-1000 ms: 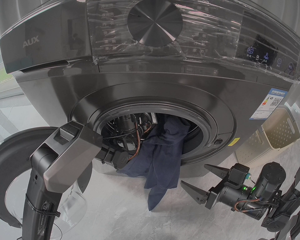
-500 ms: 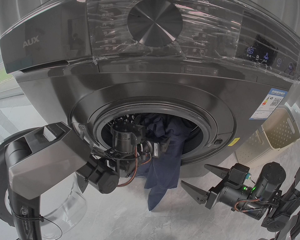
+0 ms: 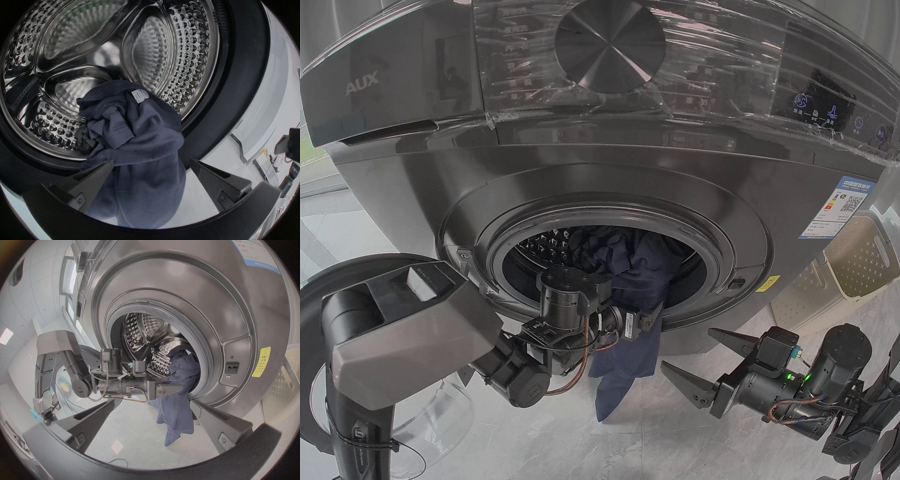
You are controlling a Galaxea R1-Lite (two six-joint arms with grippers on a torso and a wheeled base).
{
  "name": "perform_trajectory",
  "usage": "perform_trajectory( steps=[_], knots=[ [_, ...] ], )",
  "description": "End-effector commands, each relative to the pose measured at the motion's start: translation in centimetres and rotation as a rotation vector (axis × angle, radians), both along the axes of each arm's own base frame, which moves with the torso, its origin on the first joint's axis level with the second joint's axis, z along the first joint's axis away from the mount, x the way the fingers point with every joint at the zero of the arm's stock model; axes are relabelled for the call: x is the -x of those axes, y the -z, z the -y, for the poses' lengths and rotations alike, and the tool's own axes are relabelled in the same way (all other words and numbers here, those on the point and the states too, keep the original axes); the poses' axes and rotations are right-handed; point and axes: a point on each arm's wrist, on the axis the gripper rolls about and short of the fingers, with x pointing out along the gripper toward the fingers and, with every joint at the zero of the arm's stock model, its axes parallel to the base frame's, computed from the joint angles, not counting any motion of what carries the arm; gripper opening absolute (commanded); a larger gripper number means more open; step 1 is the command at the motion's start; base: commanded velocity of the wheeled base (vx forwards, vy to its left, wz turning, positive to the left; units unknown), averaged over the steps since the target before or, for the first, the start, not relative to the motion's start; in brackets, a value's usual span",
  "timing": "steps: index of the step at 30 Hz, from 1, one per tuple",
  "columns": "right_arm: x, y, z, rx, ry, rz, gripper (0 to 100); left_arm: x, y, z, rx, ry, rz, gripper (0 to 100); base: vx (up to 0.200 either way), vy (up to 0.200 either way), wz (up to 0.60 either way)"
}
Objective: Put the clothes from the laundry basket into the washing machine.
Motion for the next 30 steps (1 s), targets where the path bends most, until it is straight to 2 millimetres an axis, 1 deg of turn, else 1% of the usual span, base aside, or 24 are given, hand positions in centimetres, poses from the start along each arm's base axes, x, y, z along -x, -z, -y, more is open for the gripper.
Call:
perform_trajectory(
  steps=[1,2,7,8,9,11,14,15,16,19,22,23,26,28,30],
  knots=[
    [0.0,0.0,0.0,-0.001,0.001,0.001,100,-2.2,2.8,0.4,-0.007,-0.02,0.0,100,0.0,0.0,0.0],
    [0.0,0.0,0.0,-0.001,-0.002,0.001,100,-2.4,2.8,0.5,-0.003,-0.022,0.005,0,0.0,0.0,0.0],
    [0.0,0.0,0.0,-0.002,0.0,0.002,100,-3.5,2.3,0.3,0.02,-0.05,0.031,0,0.0,0.0,0.0],
    [0.0,0.0,0.0,-0.002,0.0,0.002,100,-4.2,1.3,0.4,0.053,-0.064,0.066,0,0.0,0.0,0.0],
    [0.0,0.0,0.0,-0.002,0.0,0.002,100,-4.4,1.1,0.4,0.061,-0.069,0.074,0,0.0,0.0,0.0],
    [0.0,0.0,0.0,-0.002,0.0,0.002,100,-5.8,-1.2,0.1,0.123,-0.122,0.156,0,0.0,0.0,0.0],
    [-0.1,-0.1,-0.1,-0.004,-0.002,0.004,100,-7.5,-3.9,0.0,0.202,-0.191,0.239,0,0.0,0.0,0.0],
    [-0.1,-0.1,-0.2,-0.005,-0.002,0.005,100,-7.8,-4.2,0.0,0.218,-0.202,0.25,0,0.0,0.0,0.0],
    [-0.1,-0.1,-0.2,-0.005,-0.002,0.005,100,-8.3,-5.0,0.1,0.25,-0.218,0.274,0,0.0,0.0,0.0],
    [0.0,-0.1,-0.2,-0.004,-0.008,0.004,100,-8.8,-5.8,0.3,0.279,-0.229,0.299,0,0.0,0.0,0.0],
    [0.0,-0.1,-0.2,-0.004,-0.007,0.004,100,-8.6,-5.7,0.4,0.274,-0.228,0.293,0,0.0,0.0,0.0],
    [0.0,-0.1,-0.2,-0.004,-0.007,0.004,100,-8.6,-5.7,0.4,0.273,-0.228,0.292,100,0.0,0.0,0.0],
    [0.0,-0.1,-0.2,-0.004,-0.007,0.004,100,-8.3,-5.5,0.3,0.266,-0.23,0.278,100,0.0,0.0,0.0],
    [0.0,0.0,-0.2,-0.002,-0.007,0.002,100,-7.5,-4.8,0.1,0.24,-0.225,0.244,100,0.0,0.0,0.0],
    [0.0,0.1,-0.2,0.0,-0.007,0.0,100,-6.3,-4.5,-0.3,0.208,-0.218,0.205,100,0.0,0.0,0.0]
  ],
)
